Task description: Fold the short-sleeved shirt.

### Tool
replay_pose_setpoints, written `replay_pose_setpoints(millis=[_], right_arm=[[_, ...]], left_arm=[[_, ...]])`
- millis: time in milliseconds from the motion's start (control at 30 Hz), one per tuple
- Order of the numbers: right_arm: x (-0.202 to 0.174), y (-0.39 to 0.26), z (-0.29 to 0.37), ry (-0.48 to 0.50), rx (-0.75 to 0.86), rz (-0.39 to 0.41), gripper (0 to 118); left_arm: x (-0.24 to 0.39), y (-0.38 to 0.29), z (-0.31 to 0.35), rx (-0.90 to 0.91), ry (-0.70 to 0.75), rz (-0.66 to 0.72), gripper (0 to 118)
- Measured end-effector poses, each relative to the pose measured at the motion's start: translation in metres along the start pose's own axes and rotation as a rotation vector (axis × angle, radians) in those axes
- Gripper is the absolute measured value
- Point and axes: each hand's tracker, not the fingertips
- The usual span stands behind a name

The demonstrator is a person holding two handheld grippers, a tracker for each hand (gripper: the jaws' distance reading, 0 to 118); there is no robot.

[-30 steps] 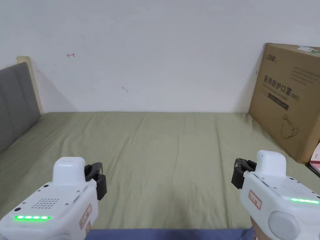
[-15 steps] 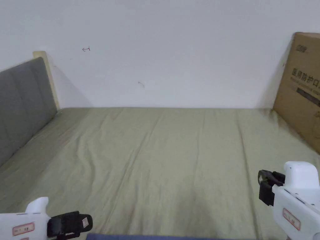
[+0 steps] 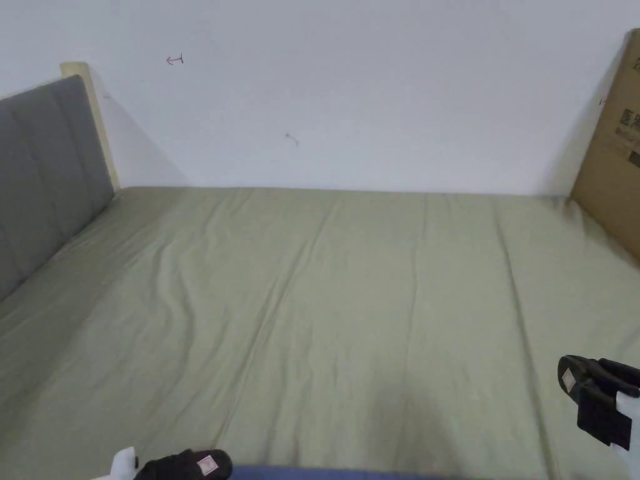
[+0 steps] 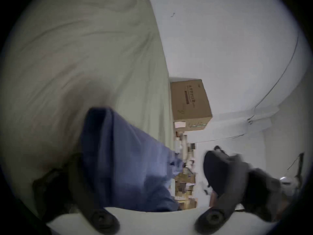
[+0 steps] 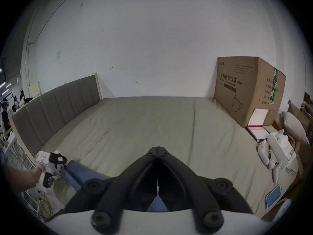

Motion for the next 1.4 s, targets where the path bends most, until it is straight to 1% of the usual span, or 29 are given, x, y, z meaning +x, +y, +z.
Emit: replay_pose_setpoints(millis=[33, 67, 100, 133, 167, 233, 300, 333, 367, 400, 433, 500, 533, 567, 633, 733, 800, 867, 900, 933, 1000, 1033, 1067, 1167, 1233, 1300, 1333, 1367, 1400], right_arm=[[0.0, 0.0, -0.001, 0.002, -0.01, -0.013, 0], [-0.001, 0.0, -0.003, 0.007, -0.015, -0.028, 0], [0.0, 0.0, -0.003, 0.011, -0.016, -0.035, 0], [0.0, 0.0, -0.004, 0.015, -0.017, -0.037, 0], [-0.002, -0.001, -0.005, 0.016, -0.019, -0.038, 0], [-0.004, -0.001, -0.004, 0.019, -0.022, -0.04, 0], [-0.005, -0.001, -0.003, 0.035, -0.023, -0.041, 0], [-0.006, 0.0, -0.002, 0.041, -0.022, -0.04, 0], [-0.006, 0.0, 0.0, 0.049, -0.021, -0.038, 0], [-0.006, -0.001, 0.001, 0.056, -0.02, -0.034, 0], [-0.006, -0.001, 0.002, 0.062, -0.021, -0.031, 0], [-0.007, -0.003, 0.005, 0.066, -0.018, -0.022, 0], [-0.006, -0.004, 0.007, 0.069, -0.017, -0.019, 0], [-0.006, -0.005, 0.009, 0.074, -0.017, -0.016, 0], [-0.006, -0.008, 0.013, 0.081, -0.019, -0.015, 0], [-0.005, -0.01, 0.018, 0.089, -0.018, -0.017, 0], [-0.004, -0.011, 0.023, 0.091, -0.015, -0.025, 0], [-0.002, -0.01, 0.028, 0.095, -0.012, -0.038, 0], [-0.001, -0.01, 0.03, 0.098, -0.012, -0.044, 0], [0.001, -0.011, 0.032, 0.1, -0.012, -0.047, 0], [0.003, -0.011, 0.036, 0.098, -0.018, -0.049, 0], [0.004, -0.012, 0.036, 0.096, -0.02, -0.048, 0], [0.005, -0.013, 0.037, 0.094, -0.023, -0.048, 0], [0.009, -0.015, 0.038, 0.097, -0.027, -0.048, 0], [0.012, -0.016, 0.037, 0.098, -0.028, -0.048, 0], [0.015, -0.019, 0.034, 0.091, -0.033, -0.052, 0], [0.017, -0.02, 0.032, 0.09, -0.034, -0.057, 0], [0.018, -0.021, 0.031, 0.09, -0.034, -0.066, 0], [0.019, -0.021, 0.03, 0.093, -0.034, -0.078, 0]], left_arm=[[-0.001, -0.002, -0.002, 0.025, 0.089, -0.039, 8], [-0.004, -0.007, -0.009, 0.026, 0.325, -0.08, 9], [-0.012, -0.013, -0.013, 0.02, 0.421, -0.103, 9], [-0.006, -0.017, -0.006, 0.059, 0.198, -0.065, 9], [0.002, -0.017, -0.007, 0.072, 0.239, -0.07, 9], [0.017, -0.014, -0.005, 0.061, 0.334, -0.149, 9], [0.045, -0.015, 0.003, 0.066, 0.44, -0.286, 9], [0.055, -0.018, 0.007, 0.071, 0.486, -0.326, 9], [0.07, -0.022, 0.013, 0.092, 0.579, -0.408, 9], [0.087, -0.028, 0.02, 0.115, 0.689, -0.532, 9], [0.099, -0.034, 0.024, 0.131, 0.779, -0.605, 9], [0.124, -0.049, 0.031, 0.167, 1.092, -0.859, 9], [0.13, -0.053, 0.032, 0.172, 1.215, -0.929, 9], [0.134, -0.056, 0.034, 0.171, 1.279, -0.958, 9], [0.141, -0.057, 0.038, 0.145, 1.193, -0.916, 10], [0.172, -0.071, 0.02, 0.113, 0.87, -0.822, 10], [0.188, -0.081, -0.012, 0.048, 0.688, -0.737, 10], [0.195, -0.09, -0.049, -0.039, 0.602, -0.661, 10], [0.196, -0.095, -0.07, -0.072, 0.577, -0.641, 14], [0.196, -0.1, -0.085, -0.078, 0.558, -0.647, 26], [0.195, -0.109, -0.119, -0.097, 0.564, -0.664, 85], [0.193, -0.11, -0.127, -0.114, 0.559, -0.661, 106], [0.191, -0.112, -0.134, -0.125, 0.552, -0.645, 118], [0.191, -0.112, -0.125, -0.062, 0.472, -0.62, 118], [0.192, -0.107, -0.111, -0.029, 0.514, -0.643, 118], [0.195, -0.102, -0.094, -0.009, 0.602, -0.688, 118], [0.194, -0.099, -0.088, -0.035, 0.597, -0.693, 117], [0.191, -0.098, -0.083, -0.064, 0.579, -0.698, 106], [0.193, -0.1, -0.08, -0.06, 0.582, -0.711, 81]])
